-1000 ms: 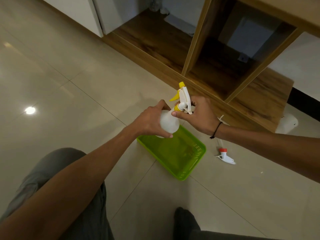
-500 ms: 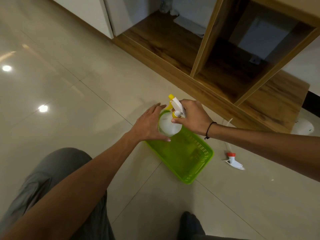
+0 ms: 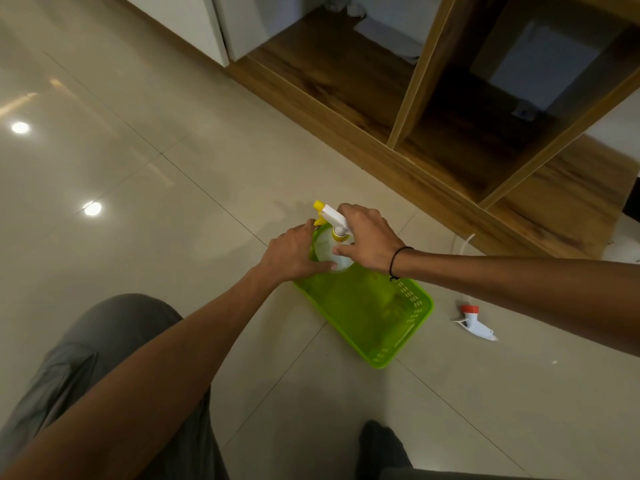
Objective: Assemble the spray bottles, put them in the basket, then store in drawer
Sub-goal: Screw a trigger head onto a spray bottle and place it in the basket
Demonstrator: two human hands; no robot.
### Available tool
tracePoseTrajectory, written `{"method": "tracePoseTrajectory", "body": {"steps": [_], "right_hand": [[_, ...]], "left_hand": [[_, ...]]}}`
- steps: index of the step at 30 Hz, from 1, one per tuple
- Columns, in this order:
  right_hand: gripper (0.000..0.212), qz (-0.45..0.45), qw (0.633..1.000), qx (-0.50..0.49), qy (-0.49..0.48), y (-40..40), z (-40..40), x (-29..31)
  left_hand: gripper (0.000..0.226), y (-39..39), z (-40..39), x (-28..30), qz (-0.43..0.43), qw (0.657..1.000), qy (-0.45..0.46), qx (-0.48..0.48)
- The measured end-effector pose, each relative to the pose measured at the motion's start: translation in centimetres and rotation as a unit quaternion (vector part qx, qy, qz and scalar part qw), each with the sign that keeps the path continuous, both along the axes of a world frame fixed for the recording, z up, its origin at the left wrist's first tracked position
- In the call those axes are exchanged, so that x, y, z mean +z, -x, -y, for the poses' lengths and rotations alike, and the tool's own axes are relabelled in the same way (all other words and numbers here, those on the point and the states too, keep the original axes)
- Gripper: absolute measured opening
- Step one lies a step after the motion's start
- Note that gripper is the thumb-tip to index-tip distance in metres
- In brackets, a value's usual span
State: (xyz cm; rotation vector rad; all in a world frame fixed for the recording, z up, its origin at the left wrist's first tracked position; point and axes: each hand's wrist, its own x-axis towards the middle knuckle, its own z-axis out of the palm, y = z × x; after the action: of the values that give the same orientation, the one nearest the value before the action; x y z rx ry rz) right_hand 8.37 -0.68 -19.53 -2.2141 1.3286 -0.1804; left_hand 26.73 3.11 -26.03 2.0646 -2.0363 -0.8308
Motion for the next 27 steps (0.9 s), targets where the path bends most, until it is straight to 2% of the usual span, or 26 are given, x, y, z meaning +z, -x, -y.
{"method": "tracePoseTrajectory", "body": {"steps": [2,5,7,9,13,20,27], "right_hand": [[0.057,-0.011,1.0,0.003,-0.017,0.6,-0.1,0.2],[0.077,-0.012,0.999,-0.012,-0.035,1.8,-0.5,0.6],[0.084,-0.014,0.999,-0.034,-0.04,2.9,-0.7,1.0],[0.083,-0.014,0.998,-0.052,-0.04,3.7,-0.9,1.4],[0.081,-0.011,0.997,-0.067,-0.048,5.3,-1.9,2.0],[0.083,-0.015,0.995,-0.075,-0.06,6.7,-3.4,2.2],[0.081,-0.025,0.995,-0.071,-0.062,7.4,-3.6,1.8]], "left_hand": [[0.095,0.2,0.1,0.5,0.011,1.0,-0.003,0.009],[0.112,0.5,-0.2,1.5,0.049,0.997,-0.018,0.061],[0.111,1.0,-0.6,2.0,0.068,0.993,-0.028,0.09],[0.1,1.6,-1.2,2.6,0.087,0.992,-0.015,0.093],[0.084,2.8,-1.8,4.2,0.182,0.979,0.073,0.057],[0.086,2.8,-1.8,5.0,0.127,0.99,0.014,0.059],[0.085,2.8,-1.7,5.5,0.165,0.985,0.001,0.056]]}}
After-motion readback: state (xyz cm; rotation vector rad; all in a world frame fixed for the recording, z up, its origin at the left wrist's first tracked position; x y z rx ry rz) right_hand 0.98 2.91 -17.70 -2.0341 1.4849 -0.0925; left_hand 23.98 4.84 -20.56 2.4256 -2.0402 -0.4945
